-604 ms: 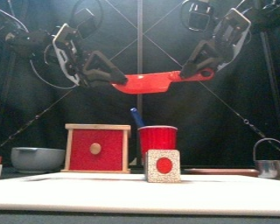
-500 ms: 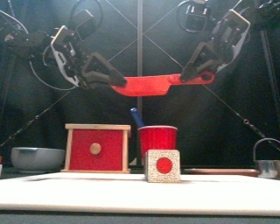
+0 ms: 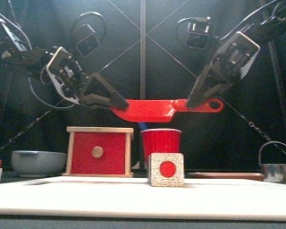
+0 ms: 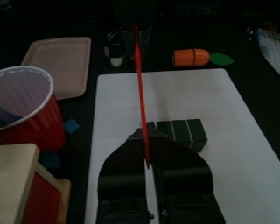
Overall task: Cut the sushi into 4 pieces with the knife
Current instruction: Cut the sushi into 4 pieces
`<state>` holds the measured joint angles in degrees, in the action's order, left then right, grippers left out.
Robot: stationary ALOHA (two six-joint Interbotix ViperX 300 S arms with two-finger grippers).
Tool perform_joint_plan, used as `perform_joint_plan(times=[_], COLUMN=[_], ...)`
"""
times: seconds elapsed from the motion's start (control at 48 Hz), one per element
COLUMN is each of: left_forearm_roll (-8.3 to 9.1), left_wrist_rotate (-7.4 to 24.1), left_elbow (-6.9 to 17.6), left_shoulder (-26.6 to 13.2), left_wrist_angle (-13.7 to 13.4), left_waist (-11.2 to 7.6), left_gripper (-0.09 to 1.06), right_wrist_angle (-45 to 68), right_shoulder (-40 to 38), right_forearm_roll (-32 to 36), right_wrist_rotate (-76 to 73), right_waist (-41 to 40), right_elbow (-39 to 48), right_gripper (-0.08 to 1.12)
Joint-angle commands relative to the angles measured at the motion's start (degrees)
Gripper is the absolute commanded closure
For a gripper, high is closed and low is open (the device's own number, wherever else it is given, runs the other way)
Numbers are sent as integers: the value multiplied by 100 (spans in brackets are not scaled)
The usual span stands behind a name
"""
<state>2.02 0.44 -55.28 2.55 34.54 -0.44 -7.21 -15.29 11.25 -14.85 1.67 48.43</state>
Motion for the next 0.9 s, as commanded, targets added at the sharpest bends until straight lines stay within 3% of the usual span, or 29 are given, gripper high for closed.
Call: perform_joint_plan(times=[0.021, 0.25, 0.417, 0.583, 0.896], left_forearm_roll=[0, -9, -132, -290, -413], left_wrist_rotate=[0, -26, -26, -26, -9], left_elbow=[53, 105, 123, 158, 202], left_shoulder=[-202, -554, -668, -870, -1037], left_wrist_angle=[308, 483, 492, 492, 492], left_waist=[-26, -229, -413, -422, -404], left_gripper=[71, 71, 71, 71, 71], right_wrist_angle=[70, 264, 308, 352, 396], right_shoulder=[-18, 132, 281, 492, 756], right_forearm_roll=[-18, -132, -237, -237, -220], right_wrist_rotate=[-9, -9, -9, -9, -9], right_waist=[35, 167, 193, 193, 149], right_elbow=[26, 105, 149, 123, 105], right_gripper=[96, 96, 96, 96, 96])
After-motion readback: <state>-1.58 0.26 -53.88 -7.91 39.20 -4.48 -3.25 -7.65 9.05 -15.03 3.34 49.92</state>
